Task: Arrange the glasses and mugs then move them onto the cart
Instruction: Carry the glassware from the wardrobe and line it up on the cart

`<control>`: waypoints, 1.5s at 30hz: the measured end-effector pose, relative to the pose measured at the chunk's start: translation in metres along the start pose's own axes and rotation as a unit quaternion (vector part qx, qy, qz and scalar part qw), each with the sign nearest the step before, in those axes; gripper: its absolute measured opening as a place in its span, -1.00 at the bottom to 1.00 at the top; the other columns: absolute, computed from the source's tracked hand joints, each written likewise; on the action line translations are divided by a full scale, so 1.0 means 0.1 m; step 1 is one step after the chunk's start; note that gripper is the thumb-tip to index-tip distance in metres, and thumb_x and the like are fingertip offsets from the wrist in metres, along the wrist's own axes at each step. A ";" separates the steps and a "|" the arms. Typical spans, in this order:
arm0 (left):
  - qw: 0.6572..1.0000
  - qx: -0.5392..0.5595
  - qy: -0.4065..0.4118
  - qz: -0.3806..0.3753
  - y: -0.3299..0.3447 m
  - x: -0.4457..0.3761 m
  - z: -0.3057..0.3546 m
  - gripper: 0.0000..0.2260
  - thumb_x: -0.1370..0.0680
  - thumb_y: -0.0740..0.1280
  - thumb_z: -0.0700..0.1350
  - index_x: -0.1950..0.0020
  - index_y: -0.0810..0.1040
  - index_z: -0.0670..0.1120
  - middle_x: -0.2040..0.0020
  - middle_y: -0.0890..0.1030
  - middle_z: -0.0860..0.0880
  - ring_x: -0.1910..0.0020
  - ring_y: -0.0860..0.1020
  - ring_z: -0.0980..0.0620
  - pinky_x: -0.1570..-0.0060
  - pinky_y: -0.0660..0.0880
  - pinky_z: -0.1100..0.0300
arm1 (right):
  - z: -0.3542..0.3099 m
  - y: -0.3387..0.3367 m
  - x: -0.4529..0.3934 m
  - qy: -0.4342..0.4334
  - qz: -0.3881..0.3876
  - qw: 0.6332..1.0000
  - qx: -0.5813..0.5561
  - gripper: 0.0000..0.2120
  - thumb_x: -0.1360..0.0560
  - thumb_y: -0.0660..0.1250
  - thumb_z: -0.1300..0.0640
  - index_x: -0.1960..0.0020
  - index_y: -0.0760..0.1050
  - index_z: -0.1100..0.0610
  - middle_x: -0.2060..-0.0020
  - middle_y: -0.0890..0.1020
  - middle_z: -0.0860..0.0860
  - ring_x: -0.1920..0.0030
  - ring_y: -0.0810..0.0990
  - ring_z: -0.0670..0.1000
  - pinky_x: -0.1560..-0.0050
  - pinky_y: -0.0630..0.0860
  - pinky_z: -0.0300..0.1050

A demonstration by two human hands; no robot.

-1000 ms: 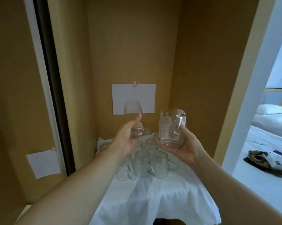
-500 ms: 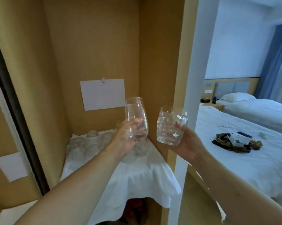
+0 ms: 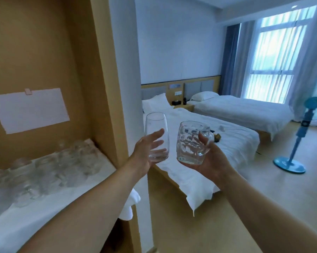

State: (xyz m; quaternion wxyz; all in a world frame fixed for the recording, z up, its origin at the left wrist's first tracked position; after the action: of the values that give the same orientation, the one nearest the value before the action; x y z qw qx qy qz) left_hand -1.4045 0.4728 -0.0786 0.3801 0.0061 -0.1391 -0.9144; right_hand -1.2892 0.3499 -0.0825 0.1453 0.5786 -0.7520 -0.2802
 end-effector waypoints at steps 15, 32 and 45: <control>0.981 -0.088 -0.042 -0.168 2.27 -0.75 -0.86 -0.14 -0.16 0.55 0.35 -0.40 0.51 0.06 -0.27 0.62 -0.06 -0.19 0.60 -0.13 -0.32 0.47 -0.21 | -1.01 -1.90 1.04 -0.135 0.185 0.969 -0.095 -0.59 -0.63 0.18 0.02 -0.38 0.49 0.21 -0.25 0.59 0.19 -0.25 0.58 0.19 -0.33 0.49 0.20; 0.902 -0.109 -0.116 -0.402 4.51 -2.23 -1.61 -0.28 -0.29 0.61 0.18 -0.34 0.46 -0.05 -0.19 0.60 -0.09 -0.13 0.60 -0.05 0.08 0.53 0.09 | -2.07 -3.34 1.26 -0.267 0.332 0.904 -0.036 -0.37 -0.31 0.63 0.00 -0.29 0.51 0.18 -0.12 0.54 0.14 -0.11 0.56 0.16 -0.20 0.54 0.14; 0.858 -0.137 -0.176 -0.462 5.39 -2.86 -2.34 -0.27 -0.26 0.62 0.17 -0.34 0.48 -0.06 -0.16 0.63 -0.08 -0.12 0.62 -0.05 0.23 0.61 0.13 | -2.15 -4.35 1.38 -0.293 0.435 0.850 -0.045 -0.63 -0.65 0.23 0.04 -0.39 0.36 0.19 -0.14 0.51 0.15 -0.15 0.51 0.17 -0.26 0.48 0.10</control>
State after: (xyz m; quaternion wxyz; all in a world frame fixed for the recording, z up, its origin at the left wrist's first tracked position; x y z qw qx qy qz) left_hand -0.7999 0.2510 -0.1910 -0.1196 -0.1436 -0.0579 -0.9807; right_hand -0.8696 0.0891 -0.1814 0.0510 0.0763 -0.9213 -0.3780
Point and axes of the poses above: each hand's wrist, its own x-axis away from the middle knuckle, its own y-axis out of the palm, z = x × y, the point moved 10 cm from there along -x, towards the middle knuckle
